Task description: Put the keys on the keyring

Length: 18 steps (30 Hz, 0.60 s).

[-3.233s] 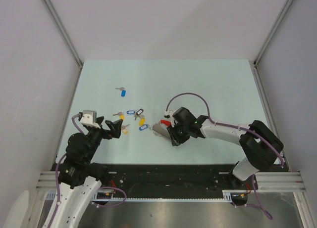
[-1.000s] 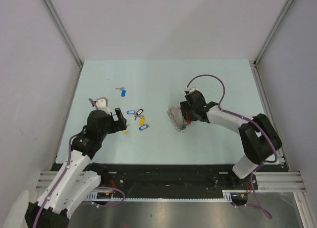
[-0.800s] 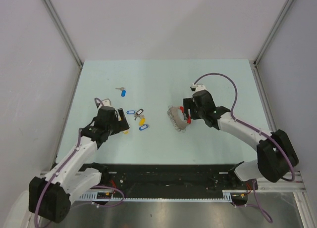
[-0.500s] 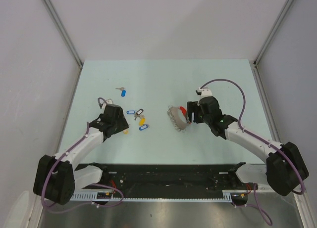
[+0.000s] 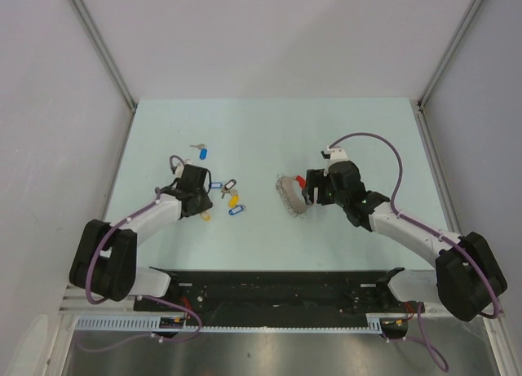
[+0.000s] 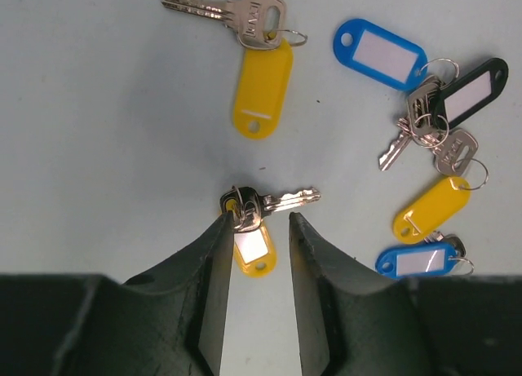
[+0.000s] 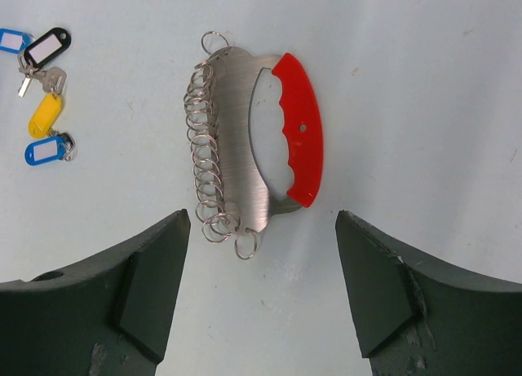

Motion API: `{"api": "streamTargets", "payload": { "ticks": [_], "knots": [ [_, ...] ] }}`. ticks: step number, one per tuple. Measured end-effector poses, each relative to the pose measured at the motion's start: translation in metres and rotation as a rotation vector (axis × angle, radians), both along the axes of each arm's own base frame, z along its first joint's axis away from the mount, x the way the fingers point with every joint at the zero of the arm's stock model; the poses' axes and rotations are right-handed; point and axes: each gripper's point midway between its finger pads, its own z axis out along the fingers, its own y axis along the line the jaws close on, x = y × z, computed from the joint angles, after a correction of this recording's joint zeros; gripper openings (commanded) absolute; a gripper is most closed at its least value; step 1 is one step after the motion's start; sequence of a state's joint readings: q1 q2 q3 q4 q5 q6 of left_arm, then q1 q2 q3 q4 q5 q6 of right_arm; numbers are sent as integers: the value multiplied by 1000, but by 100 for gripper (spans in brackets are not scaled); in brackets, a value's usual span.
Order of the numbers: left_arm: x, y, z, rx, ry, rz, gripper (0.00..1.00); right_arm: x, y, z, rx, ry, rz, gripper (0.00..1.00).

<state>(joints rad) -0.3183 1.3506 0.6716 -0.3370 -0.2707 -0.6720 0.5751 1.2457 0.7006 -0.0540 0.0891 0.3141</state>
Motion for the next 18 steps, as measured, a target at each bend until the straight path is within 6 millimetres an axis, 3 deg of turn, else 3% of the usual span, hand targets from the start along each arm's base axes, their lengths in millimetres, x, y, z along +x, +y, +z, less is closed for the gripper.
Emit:
{"api": "streamTargets", "payload": {
  "ticks": [8,18],
  "knots": [
    [1,6,-11,45,31,10,30,1,6,-3,18,4,25,77],
    [6,7,-12,70,33,-15,1,-2,12,-14,20,39,53,77]
  ]
}}
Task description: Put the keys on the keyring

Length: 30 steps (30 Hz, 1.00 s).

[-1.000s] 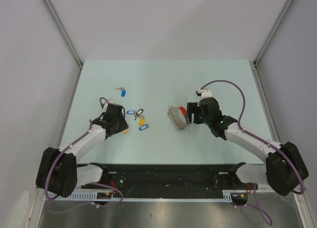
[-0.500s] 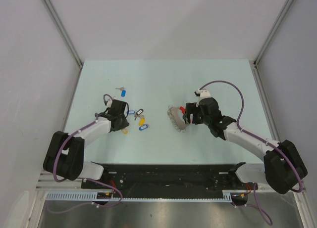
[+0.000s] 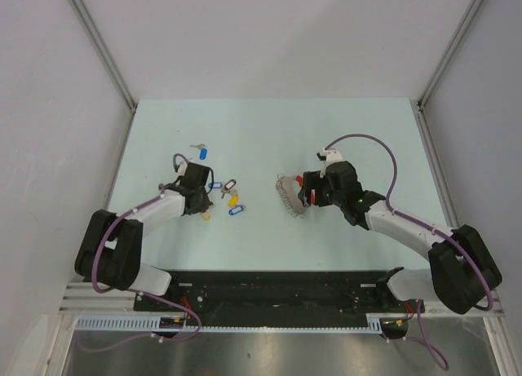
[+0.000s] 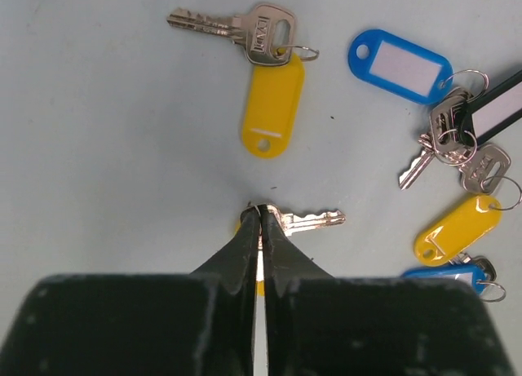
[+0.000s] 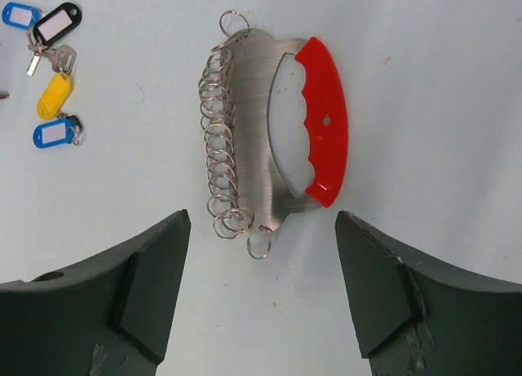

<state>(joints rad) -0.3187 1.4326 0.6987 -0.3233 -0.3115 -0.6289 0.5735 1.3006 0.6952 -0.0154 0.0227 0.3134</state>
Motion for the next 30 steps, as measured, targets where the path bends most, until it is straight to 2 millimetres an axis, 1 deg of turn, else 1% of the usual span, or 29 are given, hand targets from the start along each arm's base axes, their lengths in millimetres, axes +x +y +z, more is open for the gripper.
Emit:
{"api": "streamTargets", "payload": {
  "ticks": [5,7,9,11,13,16,18,21,23,24,26,28,30],
  "knots": [
    [0,-4,5,12,-3,-39,1,0,1,1,5,-2,5,77],
    [-2,-13,13,14,-15,-78,0,0,1,1,6,-3,5,77],
    [-2,-26,23,12,-34,-133,0,0,1,1,6,-3,5,77],
    [0,-44,37,0,-64,-189,0,0,1,1,5,-3,4,77],
    [2,-66,55,-23,-107,-251,1,0,1,1,5,-4,3,77],
    [-1,-102,79,-70,-158,-355,1,1,-1,2,1,-11,-7,77],
    [-7,-128,91,-103,-183,-426,0,1,-4,3,-3,-20,-20,77],
    [-22,-164,102,-158,-194,-513,0,2,-9,7,-9,-38,-41,77],
    [-31,-186,104,-200,-192,-547,1,3,-12,8,-12,-47,-54,77],
    [-36,-198,102,-228,-183,-562,0,3,-13,9,-14,-50,-59,77],
    [-45,-214,95,-270,-157,-573,0,4,-14,9,-18,-52,-67,77],
    [-51,-227,88,-306,-139,-568,0,4,-16,8,-21,-52,-71,77],
    [-55,-234,80,-330,-120,-556,0,5,-17,8,-22,-52,-75,77]
  ]
}}
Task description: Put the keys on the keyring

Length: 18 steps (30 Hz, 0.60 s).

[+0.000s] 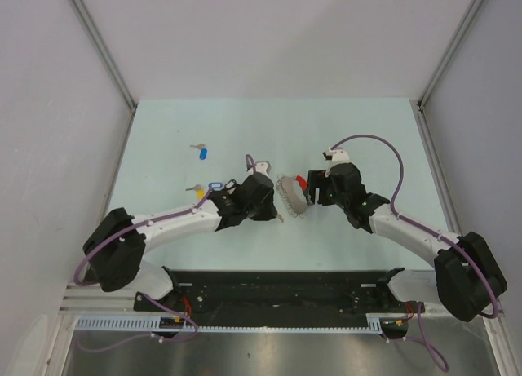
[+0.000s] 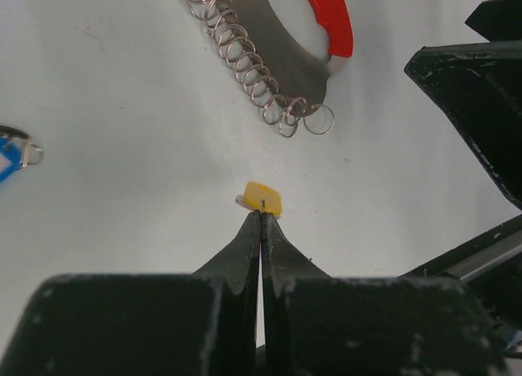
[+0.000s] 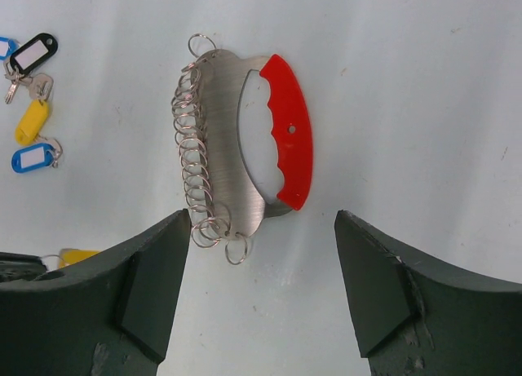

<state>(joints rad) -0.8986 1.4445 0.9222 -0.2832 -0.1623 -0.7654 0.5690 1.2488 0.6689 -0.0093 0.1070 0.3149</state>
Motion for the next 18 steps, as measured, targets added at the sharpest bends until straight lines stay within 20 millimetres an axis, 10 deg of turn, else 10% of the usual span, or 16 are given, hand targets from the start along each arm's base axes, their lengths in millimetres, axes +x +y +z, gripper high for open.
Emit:
{"api": "streamTargets", "payload": {
  "ticks": [18],
  "knots": [
    [-17,26,-72,55,99,150,42,-22,9,-15,22,110,85,61]
  ]
}}
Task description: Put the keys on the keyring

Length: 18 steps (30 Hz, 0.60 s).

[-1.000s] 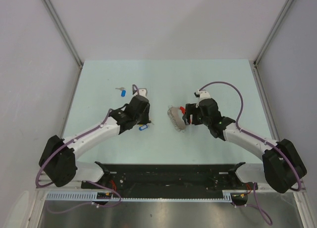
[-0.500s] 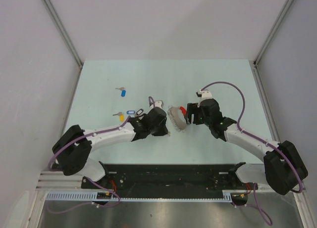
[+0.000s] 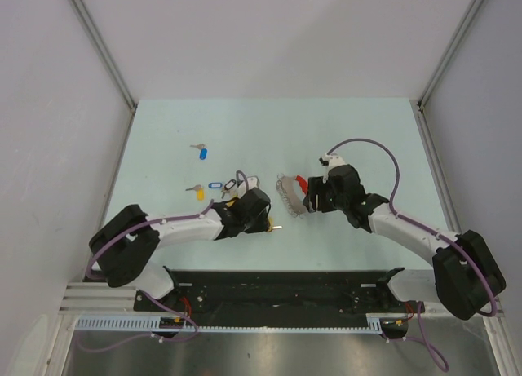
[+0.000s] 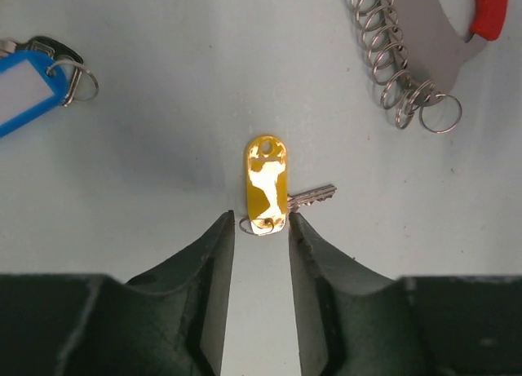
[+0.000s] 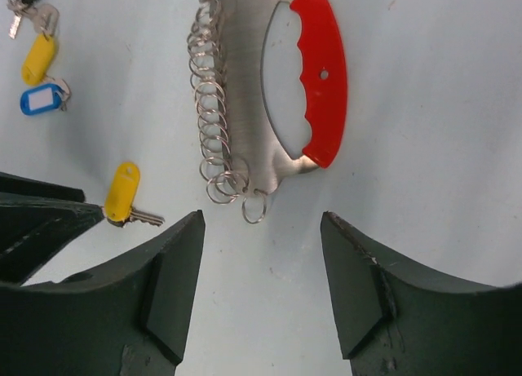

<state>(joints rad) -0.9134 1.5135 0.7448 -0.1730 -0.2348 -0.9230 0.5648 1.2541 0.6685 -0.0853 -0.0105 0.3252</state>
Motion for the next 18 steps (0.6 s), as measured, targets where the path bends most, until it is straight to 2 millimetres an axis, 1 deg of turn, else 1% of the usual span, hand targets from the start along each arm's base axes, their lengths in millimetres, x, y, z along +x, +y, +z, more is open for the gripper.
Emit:
{"api": "streamTargets", "payload": {
  "ticks": [2,3,5,6,8,10,11,13,14,18],
  "knots": [
    [2,1,5,-1,-20,-4,45,-4,-1,-9,-5,41,0,58],
    [3,1,8,-4,-32,-10,52,-4,-1,-10,-6,44,0,54],
    [6,0,19,-17,-71,-26,56,-6,-1,-18,-7,76,3,51],
    [7,-1,26,-27,-94,-39,61,-7,-2,-22,-4,96,1,48],
    [10,-2,37,-42,-137,-66,66,-7,-2,-30,2,129,-1,45],
    [12,-5,45,-57,-179,-99,71,-8,-1,-35,18,159,-2,43],
    [13,-6,47,-57,-195,-117,77,-8,0,-37,29,171,-1,41],
    [12,-6,49,-56,-213,-148,81,-8,3,-41,51,195,1,40],
    [11,-5,48,-52,-220,-162,85,-9,4,-43,59,206,5,38],
    [8,-1,52,-52,-263,-201,87,-11,9,-53,86,254,11,34]
  ]
}}
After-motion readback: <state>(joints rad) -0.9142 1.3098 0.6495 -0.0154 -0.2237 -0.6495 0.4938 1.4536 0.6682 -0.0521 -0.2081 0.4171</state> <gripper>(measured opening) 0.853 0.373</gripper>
